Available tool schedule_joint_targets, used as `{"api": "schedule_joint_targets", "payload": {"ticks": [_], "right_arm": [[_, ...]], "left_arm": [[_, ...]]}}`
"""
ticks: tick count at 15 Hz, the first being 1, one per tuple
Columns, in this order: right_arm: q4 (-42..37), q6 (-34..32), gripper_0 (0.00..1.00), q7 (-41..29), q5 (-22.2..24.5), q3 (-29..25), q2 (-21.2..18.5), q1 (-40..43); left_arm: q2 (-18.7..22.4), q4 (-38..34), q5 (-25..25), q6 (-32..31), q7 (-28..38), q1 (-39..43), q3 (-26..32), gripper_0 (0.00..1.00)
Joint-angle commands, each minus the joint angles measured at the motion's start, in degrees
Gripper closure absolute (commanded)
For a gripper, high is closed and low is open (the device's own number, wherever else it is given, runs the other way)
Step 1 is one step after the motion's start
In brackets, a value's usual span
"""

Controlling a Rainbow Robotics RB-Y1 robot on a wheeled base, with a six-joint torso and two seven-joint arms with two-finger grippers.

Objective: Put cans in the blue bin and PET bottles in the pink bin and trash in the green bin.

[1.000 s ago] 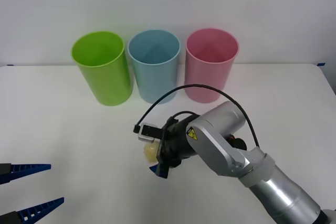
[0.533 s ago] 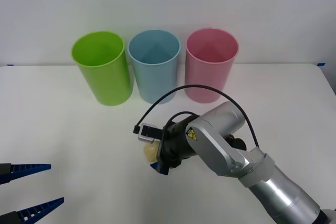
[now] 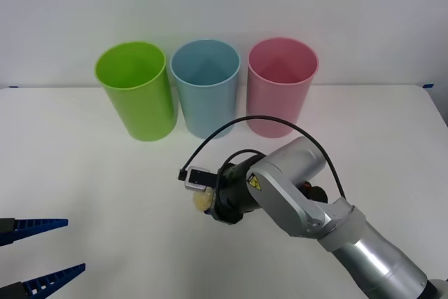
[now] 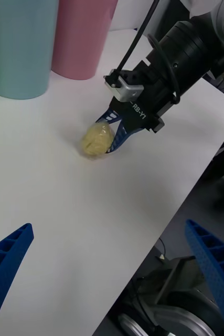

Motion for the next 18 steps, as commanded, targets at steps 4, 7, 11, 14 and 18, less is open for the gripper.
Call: {"api": "schedule_joint_targets", "payload": {"ticks": [4,7,11,14,18], "right_arm": [[0.0,1.3,1.00,0.3,-0.4,0.5,-0.1,0.0],[-0.2,2.9,1.00,1.1,-3.7,0.5,-0.9,0.0],[-6.6,3.1,1.00,1.5,-10.3,0.4,-4.9,0.0],[-10.5,3.2,1.00,1.7,-16.9,-1.2,-8.3,0.6],[-16.3,3.1,1.00,2.5,-24.3,-4.7,-10.7,3.6]], "left_arm": [[0.0,0.0,0.0,0.0,0.0,0.0,0.0,0.00],[0.0,0.0,0.0,0.0,0.0,0.0,0.0,0.00],[0.0,0.0,0.0,0.0,0.0,0.0,0.0,0.00],[0.0,0.0,0.0,0.0,0.0,0.0,0.0,0.00],[0.0,0.0,0.0,0.0,0.0,0.0,0.0,0.00]]}}
